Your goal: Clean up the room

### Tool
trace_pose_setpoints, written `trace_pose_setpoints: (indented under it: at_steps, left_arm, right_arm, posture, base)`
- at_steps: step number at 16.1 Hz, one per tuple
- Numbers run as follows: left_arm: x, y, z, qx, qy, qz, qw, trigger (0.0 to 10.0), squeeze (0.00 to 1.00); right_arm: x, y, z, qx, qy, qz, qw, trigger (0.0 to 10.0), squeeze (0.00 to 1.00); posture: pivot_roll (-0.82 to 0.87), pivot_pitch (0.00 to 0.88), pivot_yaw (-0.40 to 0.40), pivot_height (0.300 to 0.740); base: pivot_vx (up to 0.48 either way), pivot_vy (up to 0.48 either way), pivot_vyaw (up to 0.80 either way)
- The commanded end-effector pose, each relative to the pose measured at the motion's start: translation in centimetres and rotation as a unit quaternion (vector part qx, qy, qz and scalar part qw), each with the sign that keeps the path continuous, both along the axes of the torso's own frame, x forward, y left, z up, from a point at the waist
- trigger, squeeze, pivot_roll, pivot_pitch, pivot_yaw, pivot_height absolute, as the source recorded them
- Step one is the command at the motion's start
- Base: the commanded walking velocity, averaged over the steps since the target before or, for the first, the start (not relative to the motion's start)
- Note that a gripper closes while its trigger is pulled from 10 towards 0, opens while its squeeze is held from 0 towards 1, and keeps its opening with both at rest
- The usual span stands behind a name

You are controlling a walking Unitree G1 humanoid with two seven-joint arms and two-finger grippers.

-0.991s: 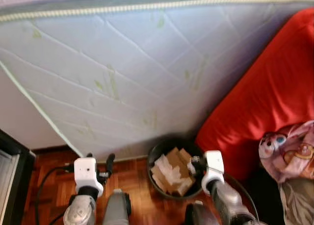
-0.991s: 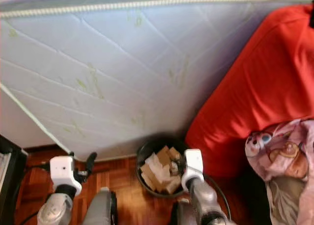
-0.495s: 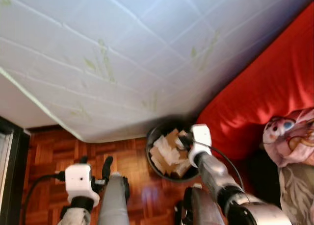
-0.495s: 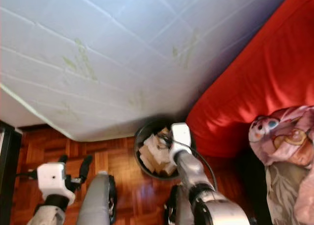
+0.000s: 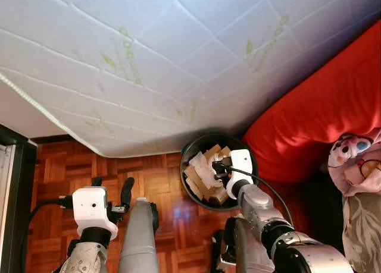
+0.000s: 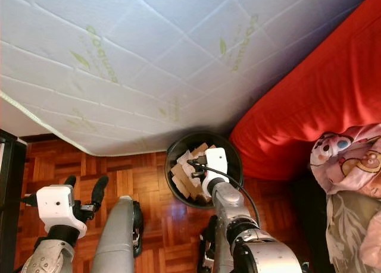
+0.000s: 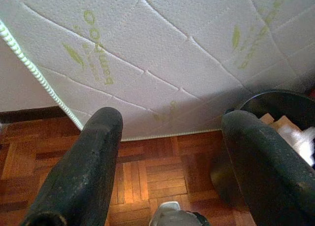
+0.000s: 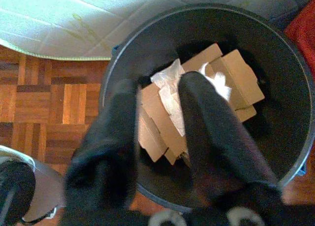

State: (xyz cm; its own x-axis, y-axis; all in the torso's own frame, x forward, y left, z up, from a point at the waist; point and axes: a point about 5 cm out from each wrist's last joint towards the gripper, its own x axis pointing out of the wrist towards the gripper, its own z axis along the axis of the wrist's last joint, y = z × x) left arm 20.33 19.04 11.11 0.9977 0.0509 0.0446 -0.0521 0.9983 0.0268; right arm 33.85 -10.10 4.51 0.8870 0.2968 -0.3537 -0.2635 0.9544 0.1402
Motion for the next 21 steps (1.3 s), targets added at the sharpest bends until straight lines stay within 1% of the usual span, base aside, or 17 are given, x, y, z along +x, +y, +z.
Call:
trace_pose_setpoints:
  at_steps: [1, 3, 4, 5, 6, 7, 8, 9, 10, 12, 13, 14, 15, 16, 17, 19, 21]
  left_arm:
    - [-0.6, -0.2, -0.6, -0.008, 0.022, -0.001, 1.000, 10.0, 0.00]
    - [-0.5, -0.4, -0.7, -0.010, 0.028, -0.002, 1.000, 10.0, 0.00]
    - [-0.4, -0.4, -0.7, -0.011, 0.029, -0.003, 1.000, 10.0, 0.00]
    - [-0.3, -0.3, -0.8, -0.012, 0.031, -0.004, 0.999, 10.0, 0.00]
    - [-0.1, -0.2, -1.3, -0.015, 0.040, -0.005, 0.999, 10.0, 0.00]
    - [0.0, -0.1, -1.9, -0.016, 0.047, -0.005, 0.999, 10.0, 0.00]
    - [0.1, 0.2, -3.6, -0.014, 0.075, -0.008, 0.997, 10.0, 0.00]
    - [0.1, 0.3, -4.1, -0.014, 0.084, -0.007, 0.996, 10.0, 0.00]
    - [0.3, 0.8, -5.8, -0.008, 0.111, -0.007, 0.994, 10.0, 0.00]
    - [0.7, 1.4, -7.3, -0.003, 0.135, -0.005, 0.991, 10.0, 0.00]
    - [1.3, 1.5, -8.2, -0.002, 0.145, -0.006, 0.989, 10.0, 0.00]
    - [1.8, 1.6, -9.1, -0.002, 0.156, -0.006, 0.988, 10.0, 0.00]
    - [2.1, 1.6, -9.5, 0.000, 0.162, -0.008, 0.987, 10.0, 0.00]
    - [2.5, 1.5, -10.1, 0.002, 0.172, -0.013, 0.985, 10.0, 0.00]
    - [3.1, 1.6, -11.1, 0.005, 0.190, -0.019, 0.982, 10.0, 0.00]
    - [3.3, 1.5, -12.2, 0.007, 0.214, -0.024, 0.976, 10.0, 0.00]
    - [3.2, 1.2, -13.4, -0.009, 0.244, -0.020, 0.969, 10.0, 0.00]
  right_arm:
    - [-1.0, -0.3, -1.5, -0.007, 0.029, 0.001, 1.000, 10.0, 0.91]
    - [-1.1, -0.4, -1.4, -0.006, 0.029, 0.005, 1.000, 10.0, 0.92]
    - [-0.9, -0.3, -1.3, -0.005, 0.027, 0.007, 1.000, 10.0, 0.95]
    - [-0.8, -0.4, -1.1, -0.005, 0.022, 0.006, 1.000, 10.0, 0.78]
    - [-0.5, -0.7, -0.8, 0.008, 0.015, -0.006, 1.000, 10.0, 0.00]
    - [-0.6, -1.2, -0.8, 0.020, 0.012, -0.019, 1.000, 10.0, 0.00]
    - [-1.3, -2.9, -1.7, 0.029, 0.015, -0.058, 0.998, 10.0, 0.00]
    - [-1.5, -3.4, -2.0, 0.032, 0.017, -0.070, 0.997, 10.0, 0.00]
    - [-2.7, -5.0, -3.2, 0.039, 0.028, -0.100, 0.994, 10.0, 0.00]
    - [-5.2, -7.0, -5.4, 0.036, 0.053, -0.131, 0.989, 10.0, 0.00]
    - [-7.6, -8.6, -7.2, 0.047, 0.084, -0.173, 0.980, 10.0, 0.00]
    - [-9.5, -9.7, -8.5, 0.041, 0.104, -0.195, 0.974, 10.0, 0.00]
    - [-10.1, -9.9, -8.8, 0.039, 0.110, -0.199, 0.973, 10.0, 0.00]
    - [-11.2, -10.2, -9.4, 0.035, 0.118, -0.209, 0.970, 10.0, 0.00]
    - [-11.7, -10.5, -9.7, 0.047, 0.120, -0.230, 0.965, 10.0, 0.00]
    - [-12.4, -10.4, -10.1, 0.044, 0.130, -0.238, 0.961, 10.0, 0.00]
    - [-12.6, -10.2, -10.4, 0.048, 0.144, -0.240, 0.959, 10.0, 0.00]
  posture:
    - [0.28, 0.483, -0.069, 0.636]
    - [0.28, 0.480, -0.070, 0.636]
    - [0.28, 0.478, -0.068, 0.636]
    - [0.27, 0.471, -0.066, 0.636]
    - [0.26, 0.454, -0.066, 0.636]
    - [0.24, 0.436, -0.067, 0.636]
    - [0.22, 0.385, -0.065, 0.636]
    - [0.22, 0.376, -0.064, 0.636]
    - [0.19, 0.328, -0.055, 0.636]
    - [0.16, 0.288, -0.048, 0.636]
    - [0.14, 0.242, -0.043, 0.636]
    - [0.13, 0.207, -0.038, 0.636]
    - [0.12, 0.181, -0.031, 0.636]
    - [0.11, 0.155, -0.026, 0.636]
    - [0.07, 0.102, -0.010, 0.636]
    - [0.06, 0.075, -0.009, 0.636]
    - [0.04, 0.028, -0.015, 0.656]
  base:
    - [0.000, 0.000, 0.00]
    - [0.000, 0.000, 0.00]
    - [0.000, 0.000, 0.00]
    - [0.000, 0.000, 0.00]
    - [0.000, 0.000, 0.00]
    - [0.000, 0.000, 0.00]
    - [0.000, 0.000, 0.00]
    - [0.000, 0.000, 0.00]
    - [0.000, 0.000, 0.00]
    - [0.000, 0.000, 0.00]
    - [0.000, 0.000, 0.00]
    - [0.000, 0.000, 0.00]
    - [0.000, 0.000, 0.00]
    - [0.000, 0.000, 0.00]
    - [0.000, 0.000, 0.00]
    - [0.000, 0.000, 0.00]
    - [0.000, 0.000, 0.00]
